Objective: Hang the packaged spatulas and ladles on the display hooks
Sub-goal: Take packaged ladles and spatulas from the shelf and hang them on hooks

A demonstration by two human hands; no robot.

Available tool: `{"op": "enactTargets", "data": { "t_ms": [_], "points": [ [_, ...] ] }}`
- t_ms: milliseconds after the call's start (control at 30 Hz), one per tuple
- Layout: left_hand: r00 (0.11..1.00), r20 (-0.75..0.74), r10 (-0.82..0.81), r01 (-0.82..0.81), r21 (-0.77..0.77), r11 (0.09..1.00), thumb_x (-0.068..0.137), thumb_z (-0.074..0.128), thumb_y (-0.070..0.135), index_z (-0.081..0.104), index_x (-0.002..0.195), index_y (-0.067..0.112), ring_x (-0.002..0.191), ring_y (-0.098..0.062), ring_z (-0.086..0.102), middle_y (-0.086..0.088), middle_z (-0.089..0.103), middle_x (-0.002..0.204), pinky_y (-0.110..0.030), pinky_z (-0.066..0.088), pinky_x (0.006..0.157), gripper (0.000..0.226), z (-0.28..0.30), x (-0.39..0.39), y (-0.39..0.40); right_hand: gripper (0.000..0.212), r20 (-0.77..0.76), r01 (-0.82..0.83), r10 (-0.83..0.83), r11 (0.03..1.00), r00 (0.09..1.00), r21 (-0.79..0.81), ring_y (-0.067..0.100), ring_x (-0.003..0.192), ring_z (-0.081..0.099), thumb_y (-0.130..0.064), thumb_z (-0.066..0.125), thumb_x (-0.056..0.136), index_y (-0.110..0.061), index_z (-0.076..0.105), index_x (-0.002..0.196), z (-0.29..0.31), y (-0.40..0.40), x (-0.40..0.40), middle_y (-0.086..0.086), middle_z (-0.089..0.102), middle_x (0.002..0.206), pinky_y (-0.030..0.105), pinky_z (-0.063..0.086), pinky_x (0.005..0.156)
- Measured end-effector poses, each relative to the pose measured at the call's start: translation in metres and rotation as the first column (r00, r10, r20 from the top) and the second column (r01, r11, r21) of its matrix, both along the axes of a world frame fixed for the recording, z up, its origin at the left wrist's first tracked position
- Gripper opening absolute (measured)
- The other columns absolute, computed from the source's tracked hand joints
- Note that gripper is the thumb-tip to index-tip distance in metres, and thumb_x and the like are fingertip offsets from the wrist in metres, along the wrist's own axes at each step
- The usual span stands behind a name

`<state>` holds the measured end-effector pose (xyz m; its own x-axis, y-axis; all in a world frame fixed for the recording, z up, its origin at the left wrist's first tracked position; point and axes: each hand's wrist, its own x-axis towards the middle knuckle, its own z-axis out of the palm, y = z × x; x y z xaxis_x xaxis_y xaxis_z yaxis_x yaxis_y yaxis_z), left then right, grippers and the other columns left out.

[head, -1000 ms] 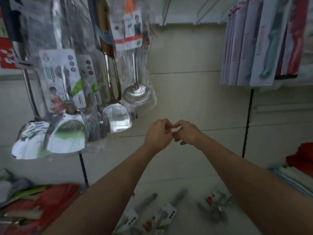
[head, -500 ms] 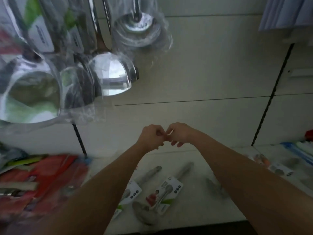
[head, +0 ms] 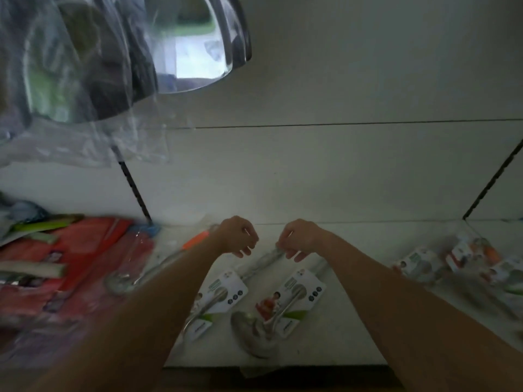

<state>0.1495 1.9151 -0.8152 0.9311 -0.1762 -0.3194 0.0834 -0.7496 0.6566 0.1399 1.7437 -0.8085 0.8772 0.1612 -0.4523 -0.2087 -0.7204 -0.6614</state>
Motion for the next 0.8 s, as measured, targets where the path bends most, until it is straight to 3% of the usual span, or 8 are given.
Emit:
{"op": "enactTargets", "data": {
  "t_ms": [133,367,600,800],
  "points": [
    [0.999,-0.037,0.011,-0.008,0.088,0.996,0.089,0.056,0.002,0.064,0.104,-0.002,0.064,-0.011,0.061,-0.01,0.063,0.088,-0.016,0.053,0.051,0.017,-0.02,0.002,0.008,0.02,-0.05,0.023,-0.021,1.0,0.999,0.022,0.017,0.071,0.062,-0.016,0.061,0.091,0.0,0.059,0.103,-0.023,0.013,0.003,0.013,0.064,0.092,0.027,0.055,0.066],
    [0.988,0.073,-0.134,0.115,0.221,0.968,0.087,0.061,0.012,0.068,0.105,0.005,0.101,-0.024,0.063,-0.01,0.067,0.111,-0.026,0.048,0.088,0.021,-0.041,0.004,-0.016,0.029,-0.093,0.043,-0.039,0.998,0.995,0.039,0.013,0.065,0.06,-0.017,0.063,0.09,0.002,0.06,0.112,-0.038,0.018,0.01,0.014,0.064,0.095,0.026,0.054,0.064],
    [0.978,0.062,-0.201,0.18,0.251,0.951,0.091,0.054,0.016,0.068,0.11,0.006,0.112,-0.025,0.056,-0.01,0.062,0.121,-0.031,0.042,0.098,0.026,-0.042,0.011,-0.051,0.027,-0.112,0.09,-0.087,0.996,0.99,0.018,0.023,0.081,0.064,-0.011,0.058,0.092,0.004,0.059,0.114,-0.038,-0.001,0.008,0.017,0.063,0.095,0.033,0.056,0.074],
    [0.99,0.071,-0.119,0.103,0.203,0.974,0.09,0.048,0.005,0.067,0.108,0.005,0.108,-0.03,0.06,-0.014,0.064,0.117,-0.037,0.049,0.095,0.027,-0.032,0.004,-0.038,0.027,-0.075,0.058,-0.057,0.998,0.996,0.015,0.022,0.08,0.064,-0.017,0.058,0.092,0.003,0.059,0.111,-0.033,0.013,0.007,0.016,0.065,0.094,0.029,0.056,0.07]
  ]
}}
